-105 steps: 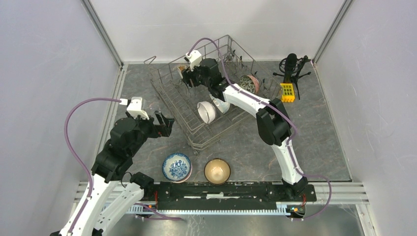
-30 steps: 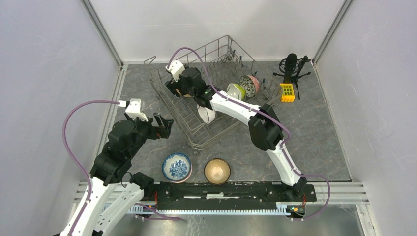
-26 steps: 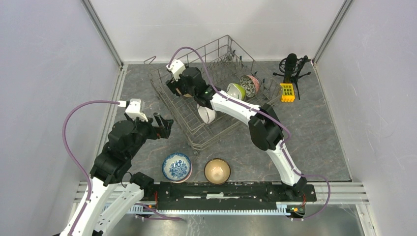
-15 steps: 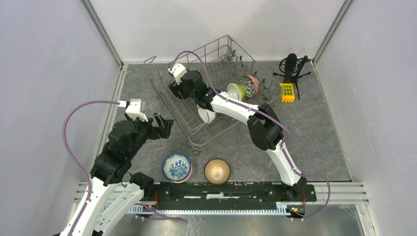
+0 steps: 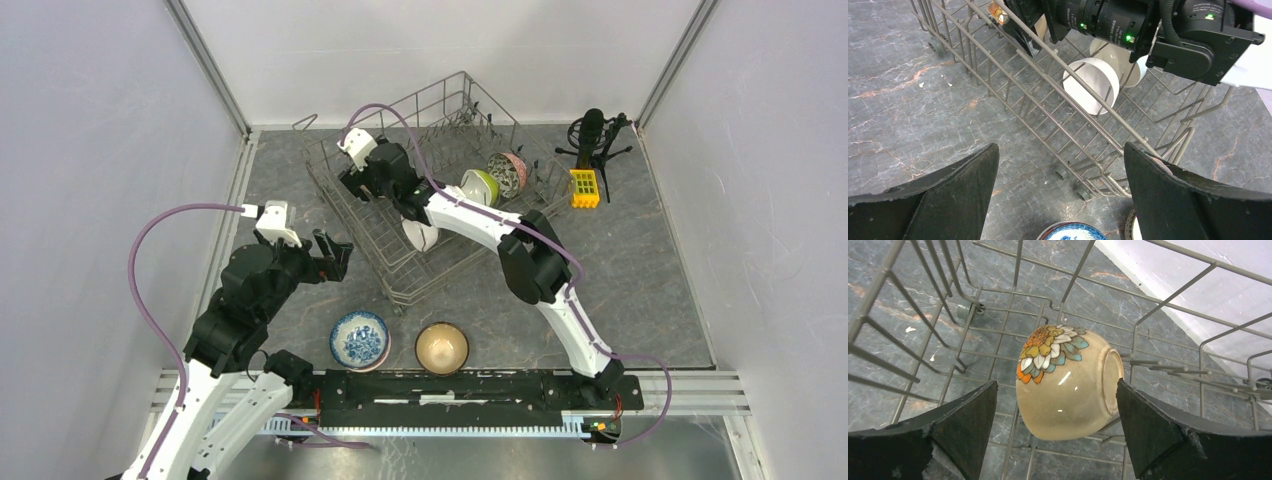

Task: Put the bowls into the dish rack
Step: Place the bowl in the dish rack.

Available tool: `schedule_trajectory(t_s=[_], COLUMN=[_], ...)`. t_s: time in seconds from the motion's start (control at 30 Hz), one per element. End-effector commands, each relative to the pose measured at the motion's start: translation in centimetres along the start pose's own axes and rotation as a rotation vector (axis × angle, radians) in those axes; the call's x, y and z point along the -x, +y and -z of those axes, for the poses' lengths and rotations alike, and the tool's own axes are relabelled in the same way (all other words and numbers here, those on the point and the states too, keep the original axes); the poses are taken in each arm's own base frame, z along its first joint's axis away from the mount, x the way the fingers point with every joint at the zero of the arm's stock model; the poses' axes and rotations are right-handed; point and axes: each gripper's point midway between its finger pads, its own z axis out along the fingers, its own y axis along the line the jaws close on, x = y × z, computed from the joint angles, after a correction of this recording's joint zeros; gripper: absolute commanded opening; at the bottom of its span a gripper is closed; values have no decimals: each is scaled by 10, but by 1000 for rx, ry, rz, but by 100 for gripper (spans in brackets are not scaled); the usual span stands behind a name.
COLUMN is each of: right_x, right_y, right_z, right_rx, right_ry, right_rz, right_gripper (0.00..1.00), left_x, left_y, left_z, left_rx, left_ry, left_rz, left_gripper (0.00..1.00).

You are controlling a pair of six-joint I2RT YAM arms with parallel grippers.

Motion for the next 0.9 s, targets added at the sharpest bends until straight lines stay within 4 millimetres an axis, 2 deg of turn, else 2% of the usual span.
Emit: schedule_trajectory(t_s=[0.0, 0.07, 0.27, 0.37, 0.6, 0.67, 0.7, 0.87], right_x=[15, 7, -1, -4, -2, -3, 4, 11], right_y=[-5, 0, 5, -4, -44, -50, -53, -64], right_z=[-10, -10, -12, -12, -2, 4, 6, 15], right_rx=[-34, -16, -4, -62, -272, -302, -321, -352], right_ry=[-37, -9, 9, 22, 50, 58, 29, 0], right_rz=[51, 70, 90, 96, 88, 78, 60, -22], right_gripper=[95, 98, 98, 98, 98, 98, 98, 98], left_x=[5, 5, 5, 4, 4, 4, 4, 3], left_y=[-1, -1, -1, -1, -1, -1, -2, -1], left_z=[-2, -2, -3, -4, -4, -4, -4, -4], left_rx=[-14, -13, -14, -13, -14, -14, -14, -15], left_ry=[-15, -15, -12, -10, -7, -8, -7, -5], left_rz=[-52, -52, -54, -55, -54, -54, -54, -54], left_gripper=[100, 100, 100, 100, 100, 100, 100, 100])
